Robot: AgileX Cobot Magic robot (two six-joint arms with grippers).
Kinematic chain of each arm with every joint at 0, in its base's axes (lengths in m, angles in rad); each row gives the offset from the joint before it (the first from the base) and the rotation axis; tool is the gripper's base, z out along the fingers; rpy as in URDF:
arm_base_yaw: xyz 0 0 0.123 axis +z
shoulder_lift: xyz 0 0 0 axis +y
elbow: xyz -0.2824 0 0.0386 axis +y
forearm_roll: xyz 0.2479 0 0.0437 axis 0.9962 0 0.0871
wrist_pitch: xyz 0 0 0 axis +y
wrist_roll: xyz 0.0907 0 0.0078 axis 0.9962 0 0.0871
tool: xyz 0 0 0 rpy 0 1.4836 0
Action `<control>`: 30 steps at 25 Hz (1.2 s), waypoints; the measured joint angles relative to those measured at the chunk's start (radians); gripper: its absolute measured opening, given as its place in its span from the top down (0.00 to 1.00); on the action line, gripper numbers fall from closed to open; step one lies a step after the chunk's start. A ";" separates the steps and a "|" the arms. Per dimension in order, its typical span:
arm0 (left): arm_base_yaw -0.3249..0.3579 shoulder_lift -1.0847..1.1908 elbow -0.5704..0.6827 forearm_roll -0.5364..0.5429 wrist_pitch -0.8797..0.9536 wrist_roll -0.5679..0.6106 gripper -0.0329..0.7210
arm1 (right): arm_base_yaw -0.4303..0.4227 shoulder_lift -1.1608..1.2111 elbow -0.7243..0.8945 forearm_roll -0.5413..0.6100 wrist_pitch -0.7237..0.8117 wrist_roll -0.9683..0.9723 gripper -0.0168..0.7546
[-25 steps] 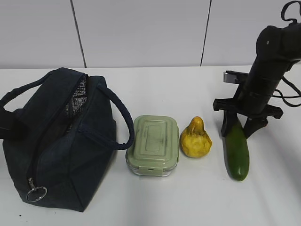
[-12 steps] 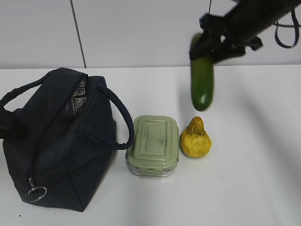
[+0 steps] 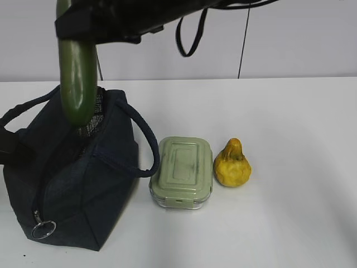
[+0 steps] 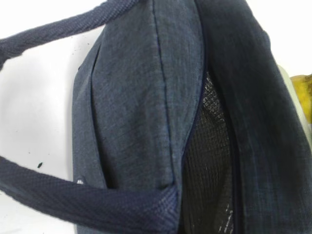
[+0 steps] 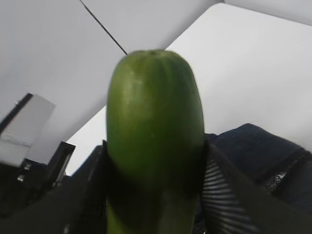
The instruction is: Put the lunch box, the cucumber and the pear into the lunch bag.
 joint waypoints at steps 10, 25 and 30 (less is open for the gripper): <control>0.000 0.000 0.000 -0.001 0.000 0.000 0.98 | 0.020 0.116 0.000 -0.046 0.034 -0.019 0.43; 0.000 0.000 0.000 0.003 0.007 0.000 0.98 | -0.129 -0.025 0.000 -0.324 0.115 0.129 0.15; 0.000 0.000 0.000 0.004 0.008 0.000 0.98 | -0.252 -0.029 0.011 -0.617 0.255 0.340 0.19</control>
